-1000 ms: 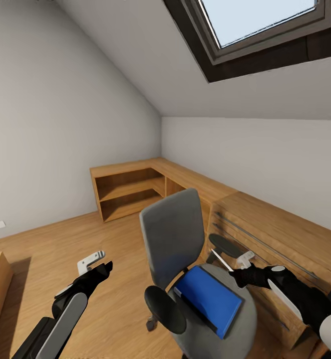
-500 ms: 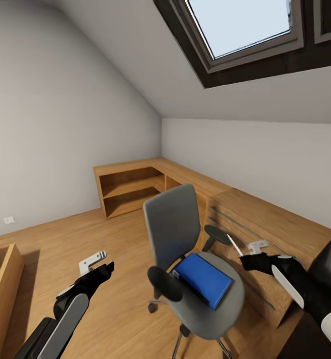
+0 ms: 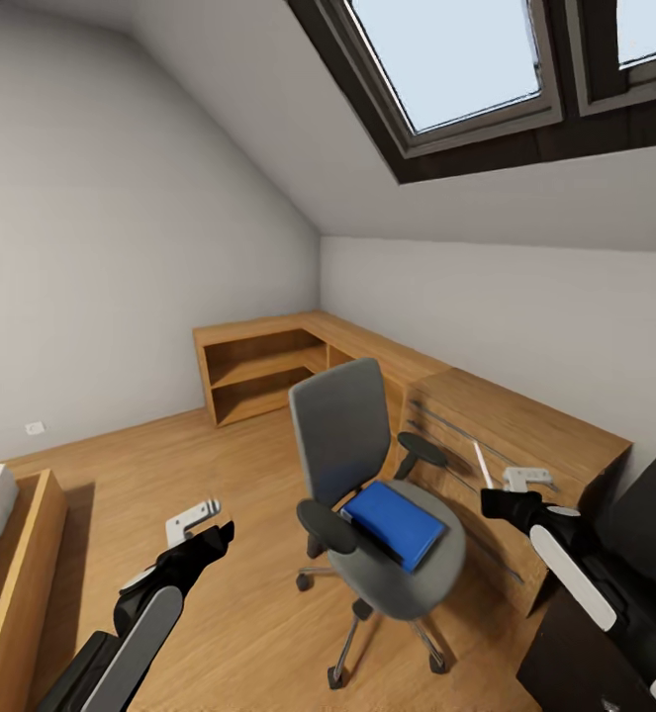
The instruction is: In the bedroom, organize the workspace by keeping the computer under the desk, ensuring the monitor is on the desk, placing the keyboard on the desk next to the monitor, placing the mouse on the desk next to the keyboard, moving the folder from the swivel chair onto the desk next to the mouse, stacking the notebook on top of the folder with the pen on top of the notebook, and positioning the swivel chair next to the desk.
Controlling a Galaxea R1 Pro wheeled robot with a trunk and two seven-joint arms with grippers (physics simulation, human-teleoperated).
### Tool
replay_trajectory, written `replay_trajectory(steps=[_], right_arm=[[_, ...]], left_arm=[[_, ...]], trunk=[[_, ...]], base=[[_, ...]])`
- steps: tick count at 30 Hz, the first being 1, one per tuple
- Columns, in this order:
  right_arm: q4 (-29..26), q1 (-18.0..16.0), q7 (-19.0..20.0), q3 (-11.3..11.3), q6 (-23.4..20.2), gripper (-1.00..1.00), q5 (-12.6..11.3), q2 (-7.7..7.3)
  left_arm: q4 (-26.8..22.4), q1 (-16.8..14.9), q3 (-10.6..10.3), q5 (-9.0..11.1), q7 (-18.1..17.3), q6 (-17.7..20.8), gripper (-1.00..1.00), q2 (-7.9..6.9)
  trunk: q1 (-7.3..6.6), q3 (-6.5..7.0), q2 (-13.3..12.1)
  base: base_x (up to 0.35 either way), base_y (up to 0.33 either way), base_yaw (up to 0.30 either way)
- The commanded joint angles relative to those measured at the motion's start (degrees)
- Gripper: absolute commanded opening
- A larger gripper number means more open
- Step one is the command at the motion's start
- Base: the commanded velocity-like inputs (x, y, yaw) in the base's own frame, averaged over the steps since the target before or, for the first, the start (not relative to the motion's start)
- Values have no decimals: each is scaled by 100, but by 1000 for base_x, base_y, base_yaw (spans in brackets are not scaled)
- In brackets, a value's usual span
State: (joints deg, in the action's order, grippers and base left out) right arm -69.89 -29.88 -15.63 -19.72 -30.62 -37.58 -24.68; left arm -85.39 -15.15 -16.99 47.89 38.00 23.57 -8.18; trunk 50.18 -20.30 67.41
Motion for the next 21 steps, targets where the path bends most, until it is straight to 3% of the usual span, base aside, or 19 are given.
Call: replay_trajectory(steps=[1,9,15,21], right_arm=[[-107,40,-156,-19,-12,-100,-83,-6],[-527,227,-497,-24,-44,-100,-141,5],[-562,244,-520,-17,-15,-100,-314,7],[-569,246,-520,-15,-12,-100,-341,3]], left_arm=[[-11,-6,-27,37,48,8,100,-6],[-146,-6,-288,20,54,7,100,-11],[-202,-6,-358,18,58,7,100,-12],[-205,-6,-374,20,58,7,100,-13]], trunk=[[-24,11,-37],[-200,155,-358],[-332,262,-598],[-463,370,-839]], base=[[-131,0,0],[-44,0,0],[-4,0,0],[0,0,0]])
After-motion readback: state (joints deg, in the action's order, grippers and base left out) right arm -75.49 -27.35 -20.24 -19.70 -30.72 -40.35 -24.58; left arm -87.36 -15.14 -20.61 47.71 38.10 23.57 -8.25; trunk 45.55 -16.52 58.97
